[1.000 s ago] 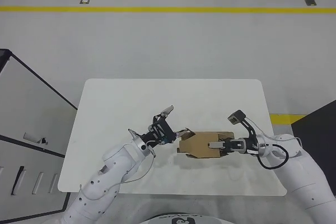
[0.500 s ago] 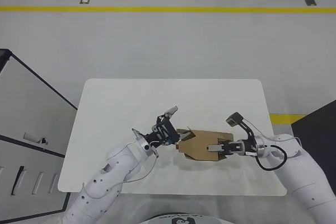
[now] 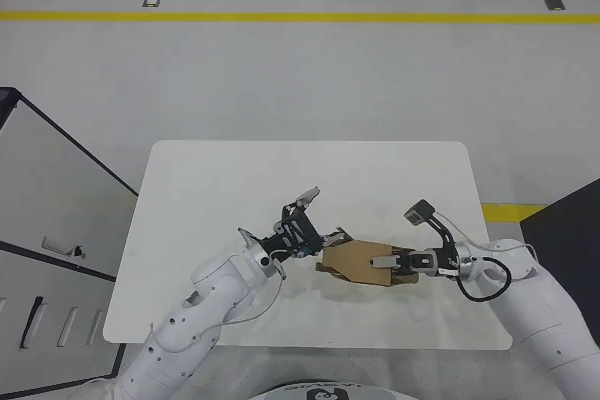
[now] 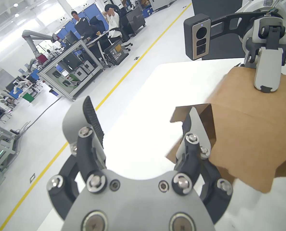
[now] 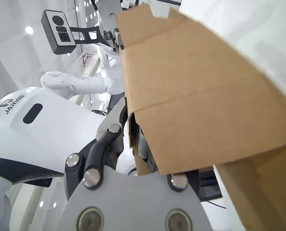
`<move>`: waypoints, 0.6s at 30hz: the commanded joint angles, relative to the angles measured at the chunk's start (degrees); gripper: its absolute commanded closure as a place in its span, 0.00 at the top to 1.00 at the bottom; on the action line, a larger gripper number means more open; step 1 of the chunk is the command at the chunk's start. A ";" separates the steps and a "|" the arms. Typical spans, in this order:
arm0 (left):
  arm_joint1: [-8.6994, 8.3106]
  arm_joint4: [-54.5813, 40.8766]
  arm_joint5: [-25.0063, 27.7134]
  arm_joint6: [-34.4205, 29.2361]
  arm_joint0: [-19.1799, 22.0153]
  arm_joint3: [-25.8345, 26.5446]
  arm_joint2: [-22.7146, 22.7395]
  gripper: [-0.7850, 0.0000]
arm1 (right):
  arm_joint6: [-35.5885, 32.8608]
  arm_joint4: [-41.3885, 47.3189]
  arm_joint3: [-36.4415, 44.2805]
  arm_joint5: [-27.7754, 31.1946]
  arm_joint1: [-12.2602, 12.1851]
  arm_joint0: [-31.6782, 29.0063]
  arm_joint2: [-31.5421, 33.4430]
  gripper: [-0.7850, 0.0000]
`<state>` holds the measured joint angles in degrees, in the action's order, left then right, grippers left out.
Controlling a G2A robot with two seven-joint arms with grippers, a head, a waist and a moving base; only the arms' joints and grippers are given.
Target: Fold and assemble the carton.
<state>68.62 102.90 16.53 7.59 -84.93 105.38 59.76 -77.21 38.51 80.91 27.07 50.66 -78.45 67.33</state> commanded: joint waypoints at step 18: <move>-0.93 -2.52 -0.06 3.04 -4.11 1.85 4.56 0.00 | -1.96 8.89 -3.29 -1.96 0.37 0.90 1.40 0.00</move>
<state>67.72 100.13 16.16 9.98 -89.05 107.02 64.39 -79.18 47.44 77.60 25.11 51.03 -77.55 68.75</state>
